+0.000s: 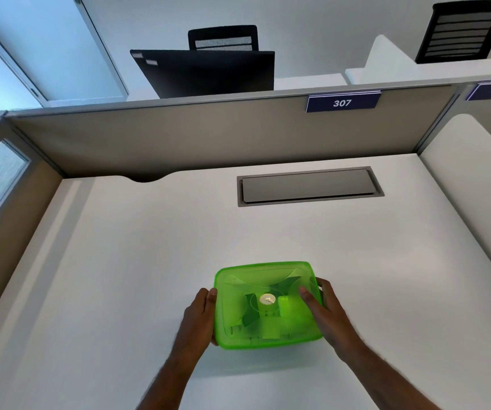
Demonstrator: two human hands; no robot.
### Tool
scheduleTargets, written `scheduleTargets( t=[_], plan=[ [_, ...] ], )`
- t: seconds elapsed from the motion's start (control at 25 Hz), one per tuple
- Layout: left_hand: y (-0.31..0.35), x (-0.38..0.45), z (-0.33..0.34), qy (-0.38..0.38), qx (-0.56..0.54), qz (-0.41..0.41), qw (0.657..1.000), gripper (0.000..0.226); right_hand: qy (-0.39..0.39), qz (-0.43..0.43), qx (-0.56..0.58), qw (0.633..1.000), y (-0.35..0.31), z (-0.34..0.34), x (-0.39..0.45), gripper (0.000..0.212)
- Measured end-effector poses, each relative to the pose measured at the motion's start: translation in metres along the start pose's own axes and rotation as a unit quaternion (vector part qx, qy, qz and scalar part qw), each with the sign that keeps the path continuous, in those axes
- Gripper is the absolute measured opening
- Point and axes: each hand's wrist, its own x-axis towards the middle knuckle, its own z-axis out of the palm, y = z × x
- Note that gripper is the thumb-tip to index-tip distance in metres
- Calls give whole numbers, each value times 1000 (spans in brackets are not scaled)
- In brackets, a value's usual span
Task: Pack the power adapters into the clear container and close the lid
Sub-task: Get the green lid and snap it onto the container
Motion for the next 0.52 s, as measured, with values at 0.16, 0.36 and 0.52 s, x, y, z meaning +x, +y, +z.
scheduleTargets(
  t=[0.16, 0.36, 0.52],
  plan=[
    [23, 34, 4, -3, -7, 9, 1000, 43, 9, -1, 13, 1000, -21, -6, 36, 23],
    [57, 80, 10, -3, -5, 20, 1000, 41, 11, -18, 3, 1000, -47, -14, 83, 23],
    [81, 121, 11, 7, 4, 16, 1000, 40, 4, -36, -15, 999, -66, -17, 125, 27]
  ],
)
